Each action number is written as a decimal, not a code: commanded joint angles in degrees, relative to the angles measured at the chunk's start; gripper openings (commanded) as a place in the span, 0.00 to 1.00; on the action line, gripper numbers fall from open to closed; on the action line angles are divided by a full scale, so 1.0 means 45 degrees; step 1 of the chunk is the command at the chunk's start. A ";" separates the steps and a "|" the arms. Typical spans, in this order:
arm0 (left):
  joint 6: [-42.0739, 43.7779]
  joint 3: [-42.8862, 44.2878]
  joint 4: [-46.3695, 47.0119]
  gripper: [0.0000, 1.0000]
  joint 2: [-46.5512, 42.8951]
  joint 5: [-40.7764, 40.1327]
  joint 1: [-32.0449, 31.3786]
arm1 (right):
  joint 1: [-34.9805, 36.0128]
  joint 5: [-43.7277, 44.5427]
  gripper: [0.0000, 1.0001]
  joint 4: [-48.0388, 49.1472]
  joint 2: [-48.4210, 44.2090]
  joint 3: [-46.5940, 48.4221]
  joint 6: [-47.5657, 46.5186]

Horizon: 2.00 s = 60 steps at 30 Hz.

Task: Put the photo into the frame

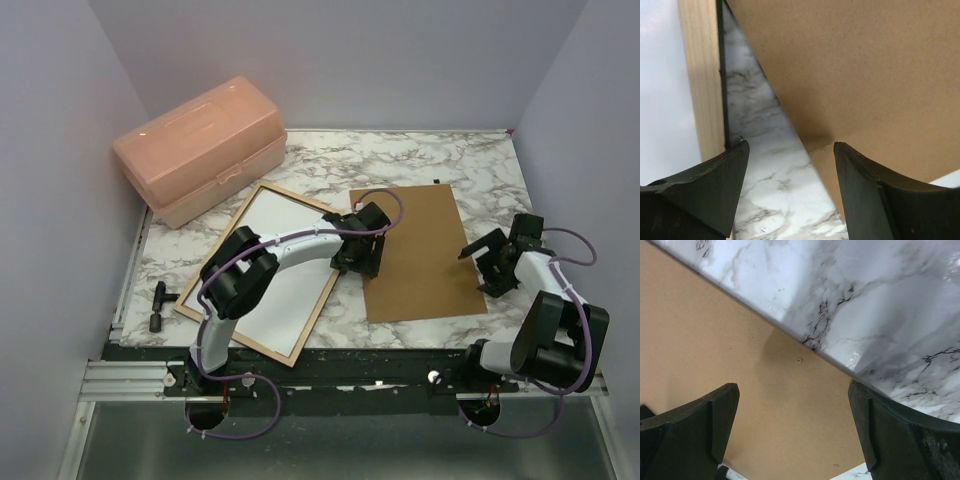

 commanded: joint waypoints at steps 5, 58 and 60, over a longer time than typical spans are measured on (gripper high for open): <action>0.0362 0.1367 -0.1160 0.70 0.1047 -0.0497 0.1219 | -0.0026 -0.2028 1.00 -0.0013 -0.1028 -0.1069 -0.0853; -0.1223 0.5706 -0.0740 0.82 0.4101 0.5087 0.1479 | -0.0059 -0.3392 0.99 0.1800 0.1762 -0.1330 -0.1010; -0.1052 0.6248 -0.1036 0.82 0.4352 0.5226 0.1317 | -0.0064 -0.3297 0.99 0.1520 0.1174 -0.1735 -0.0816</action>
